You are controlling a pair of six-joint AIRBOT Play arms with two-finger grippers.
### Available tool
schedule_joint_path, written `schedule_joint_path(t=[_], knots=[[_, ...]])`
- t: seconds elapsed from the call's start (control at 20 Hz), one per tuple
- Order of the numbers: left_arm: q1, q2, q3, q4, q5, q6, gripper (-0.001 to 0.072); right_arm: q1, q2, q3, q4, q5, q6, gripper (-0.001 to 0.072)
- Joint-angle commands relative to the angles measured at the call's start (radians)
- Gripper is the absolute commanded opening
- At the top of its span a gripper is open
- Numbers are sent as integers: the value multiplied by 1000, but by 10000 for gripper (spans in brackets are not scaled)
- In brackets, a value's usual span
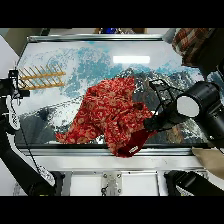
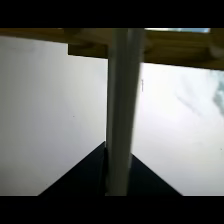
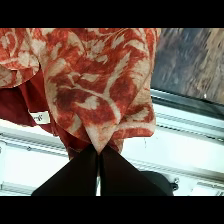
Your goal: Fold the clothes and pants, and hang the long-sleeved shirts on hangers.
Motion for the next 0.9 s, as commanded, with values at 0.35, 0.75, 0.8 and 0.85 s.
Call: schedule_joint_path(t=[0.35, 0.75, 0.8, 0.85], knots=[[-73, 256, 0, -5, -64, -10, 20, 0, 0, 0, 0, 0, 0, 17], [-306, 547, 0, -6, -195, -95, 22, 0, 0, 0, 0, 0, 0, 17], [-351, 585, 0, -5, -228, -94, 22, 0, 0, 0, 0, 0, 0, 17], [-396, 622, 0, -6, -263, -92, 22, 0, 0, 0, 0, 0, 0, 16]])
